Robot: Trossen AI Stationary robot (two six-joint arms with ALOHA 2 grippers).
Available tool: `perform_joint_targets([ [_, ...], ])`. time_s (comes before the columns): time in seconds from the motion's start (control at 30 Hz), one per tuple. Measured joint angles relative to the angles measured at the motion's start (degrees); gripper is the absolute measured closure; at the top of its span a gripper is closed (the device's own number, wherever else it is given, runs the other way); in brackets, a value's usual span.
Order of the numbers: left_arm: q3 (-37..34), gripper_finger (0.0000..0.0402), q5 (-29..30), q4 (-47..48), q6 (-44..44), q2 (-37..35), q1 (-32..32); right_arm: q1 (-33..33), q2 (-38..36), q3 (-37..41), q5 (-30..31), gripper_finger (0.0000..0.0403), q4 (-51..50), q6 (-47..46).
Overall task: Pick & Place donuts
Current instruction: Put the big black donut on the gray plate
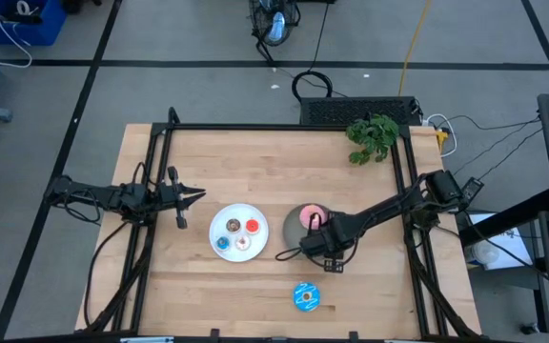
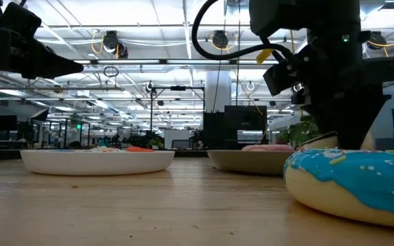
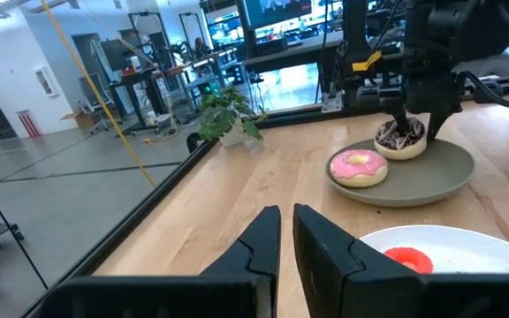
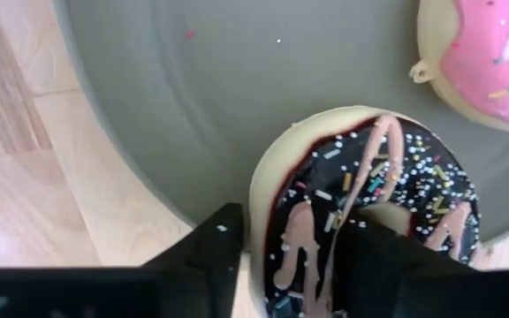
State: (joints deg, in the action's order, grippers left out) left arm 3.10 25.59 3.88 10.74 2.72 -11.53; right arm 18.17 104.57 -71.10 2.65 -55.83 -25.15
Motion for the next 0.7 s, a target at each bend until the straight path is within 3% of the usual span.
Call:
perform_joint_targets([
  [0.3, 0.0, 0.036, 0.0, 0.0, 0.0, 0.0, 0.0, -0.1, 0.0, -2.3, 0.0, 0.0202, -1.0, 0.4],
  [0.7, 0.0, 0.036, 0.0, 0.0, 0.0, 0.0, 0.0, -0.1, 0.0, -3.3, -2.9, 0.0191, 1.9, 0.4],
])
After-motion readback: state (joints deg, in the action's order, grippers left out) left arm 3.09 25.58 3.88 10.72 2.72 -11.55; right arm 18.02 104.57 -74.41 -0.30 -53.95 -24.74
